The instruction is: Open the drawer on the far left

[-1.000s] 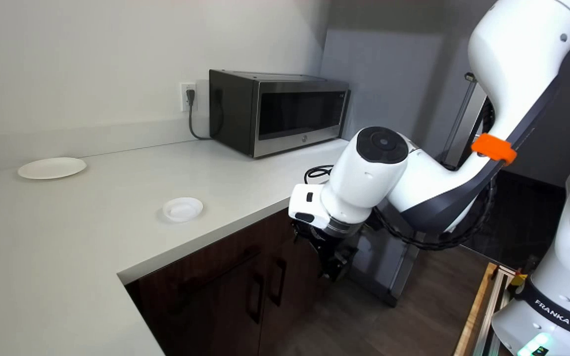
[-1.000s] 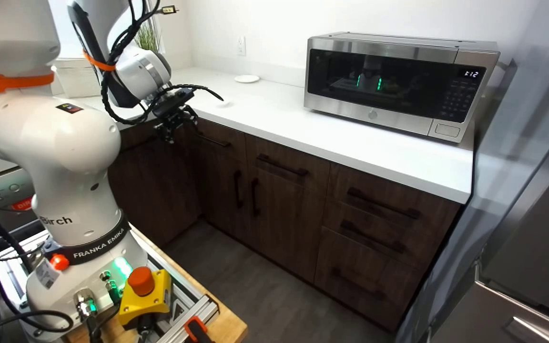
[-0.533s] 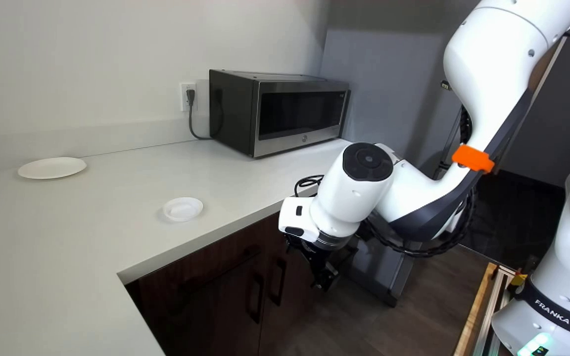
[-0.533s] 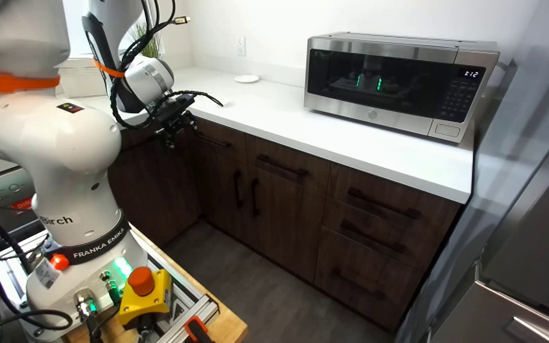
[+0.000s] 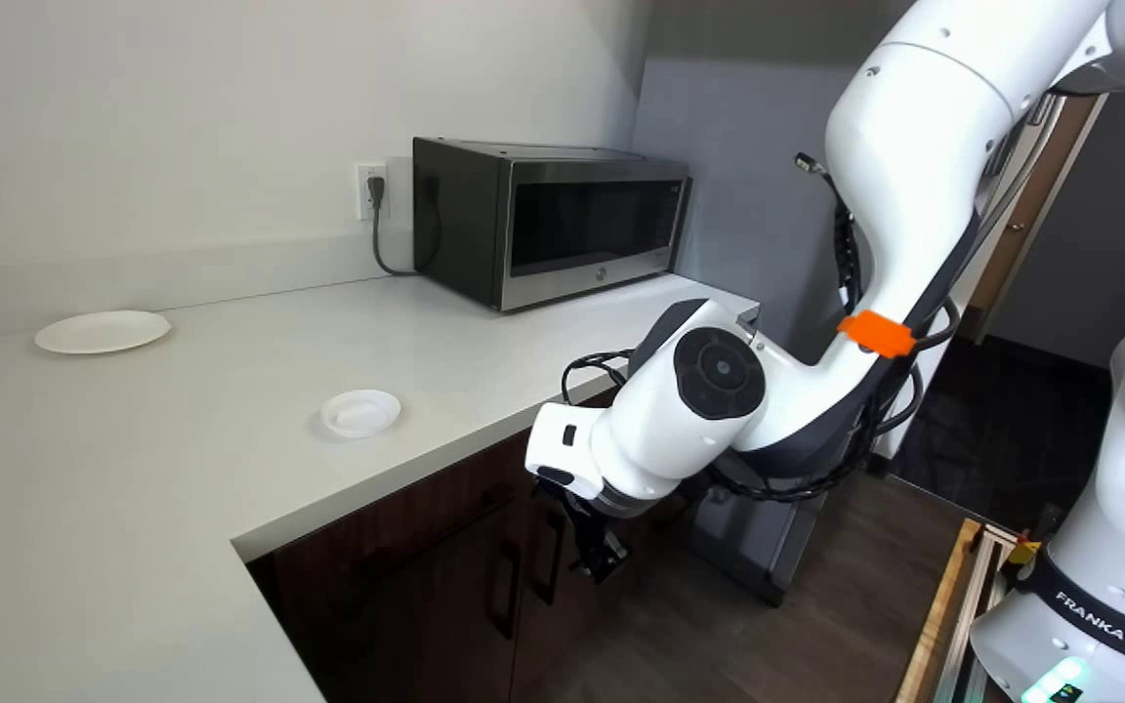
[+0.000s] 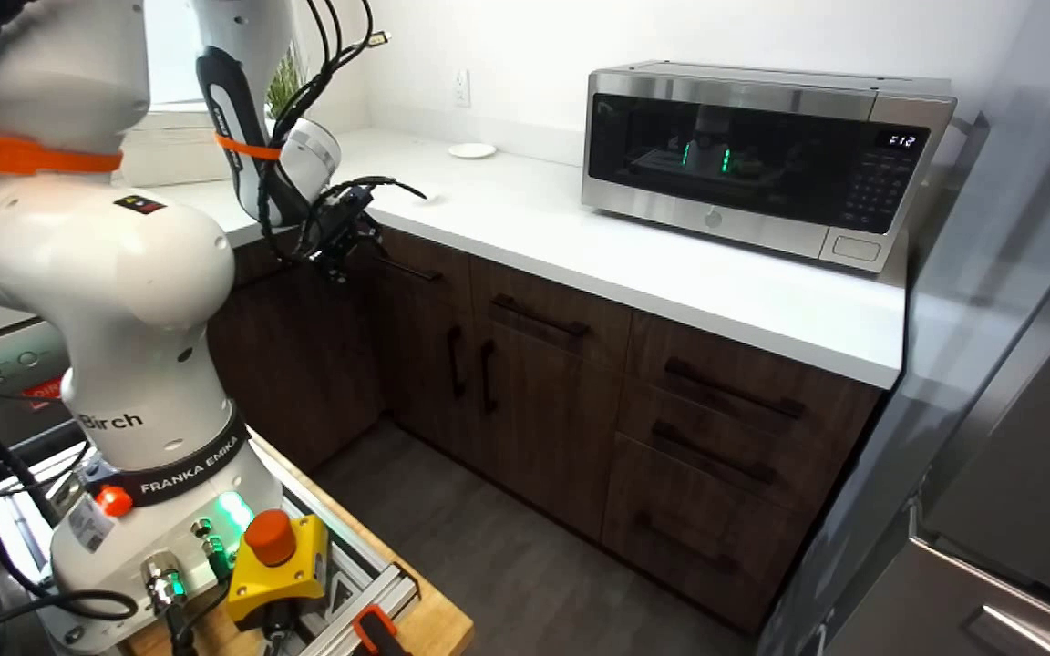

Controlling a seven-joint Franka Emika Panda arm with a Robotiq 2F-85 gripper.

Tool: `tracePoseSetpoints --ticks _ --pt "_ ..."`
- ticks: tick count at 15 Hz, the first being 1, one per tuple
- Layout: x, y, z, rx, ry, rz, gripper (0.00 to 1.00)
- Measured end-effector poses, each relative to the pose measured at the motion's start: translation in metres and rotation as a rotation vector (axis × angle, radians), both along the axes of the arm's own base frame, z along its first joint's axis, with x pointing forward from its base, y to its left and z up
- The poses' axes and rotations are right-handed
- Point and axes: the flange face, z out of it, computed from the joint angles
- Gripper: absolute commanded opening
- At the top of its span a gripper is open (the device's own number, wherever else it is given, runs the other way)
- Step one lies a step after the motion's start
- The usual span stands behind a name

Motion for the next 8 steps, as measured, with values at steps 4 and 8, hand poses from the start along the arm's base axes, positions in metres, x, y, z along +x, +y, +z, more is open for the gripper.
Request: tracePoseSetpoints --ticks 4,8 --pt "0.007 0.017 -0.016 0.027 -0.012 0.008 1.0" --pt "0.014 0.016 -0.013 0.034 -0.02 -0.001 1.0"
